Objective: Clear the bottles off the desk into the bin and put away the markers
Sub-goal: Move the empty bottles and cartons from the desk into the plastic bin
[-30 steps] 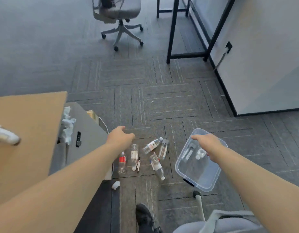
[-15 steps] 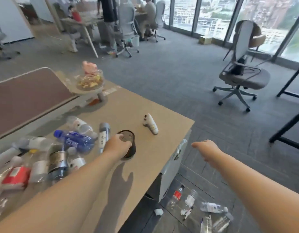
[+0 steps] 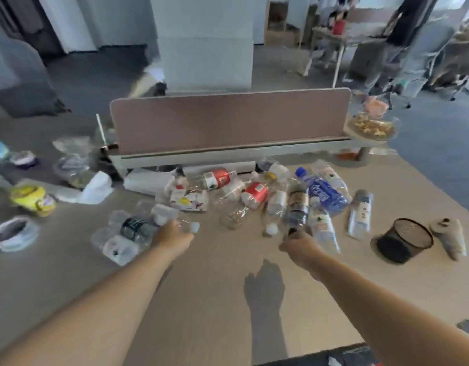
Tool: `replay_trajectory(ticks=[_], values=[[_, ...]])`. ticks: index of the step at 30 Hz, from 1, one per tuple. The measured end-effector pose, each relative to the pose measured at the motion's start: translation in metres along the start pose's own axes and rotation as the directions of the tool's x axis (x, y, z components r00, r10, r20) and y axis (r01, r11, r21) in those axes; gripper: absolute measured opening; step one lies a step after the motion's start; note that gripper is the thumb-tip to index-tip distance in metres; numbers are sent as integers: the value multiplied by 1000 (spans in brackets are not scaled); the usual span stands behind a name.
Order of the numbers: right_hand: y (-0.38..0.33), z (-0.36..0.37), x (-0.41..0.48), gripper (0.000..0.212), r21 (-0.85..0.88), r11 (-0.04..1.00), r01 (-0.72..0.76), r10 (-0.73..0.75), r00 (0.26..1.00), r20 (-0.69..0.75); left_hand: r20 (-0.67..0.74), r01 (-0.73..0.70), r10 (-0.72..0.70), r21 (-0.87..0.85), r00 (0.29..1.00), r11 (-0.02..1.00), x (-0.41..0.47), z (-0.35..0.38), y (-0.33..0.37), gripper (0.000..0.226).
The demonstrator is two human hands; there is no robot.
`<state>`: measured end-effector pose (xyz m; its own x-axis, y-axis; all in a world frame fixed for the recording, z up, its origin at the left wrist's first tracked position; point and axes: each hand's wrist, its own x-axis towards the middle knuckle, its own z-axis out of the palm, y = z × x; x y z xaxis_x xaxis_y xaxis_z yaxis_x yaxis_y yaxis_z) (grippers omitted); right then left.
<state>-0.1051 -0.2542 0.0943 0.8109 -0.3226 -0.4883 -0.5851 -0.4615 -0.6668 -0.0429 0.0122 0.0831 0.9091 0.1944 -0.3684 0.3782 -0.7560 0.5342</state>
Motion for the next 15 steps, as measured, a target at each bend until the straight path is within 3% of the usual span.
replay_trajectory(ticks=[2, 8, 11, 15], values=[[-15, 42, -4, 53, -110, 993, 34, -26, 997, 73, -31, 55, -55, -3, 998, 998, 0, -20, -35, 33], [-45, 107, -12, 55, -444, 870, 215, -111, 962, 249, -85, 129, -123, 73, 989, 989, 1, -47, -99, 38], [-69, 110, -2, 54, -491, 829, 268, -151, 952, 267, -166, 152, -146, 21, 975, 988, 6, -60, -109, 29], [-111, 105, 16, 50, -443, 834, 328, -228, 937, 265, -160, 320, -343, -152, 926, 935, 21, -69, -123, 38]])
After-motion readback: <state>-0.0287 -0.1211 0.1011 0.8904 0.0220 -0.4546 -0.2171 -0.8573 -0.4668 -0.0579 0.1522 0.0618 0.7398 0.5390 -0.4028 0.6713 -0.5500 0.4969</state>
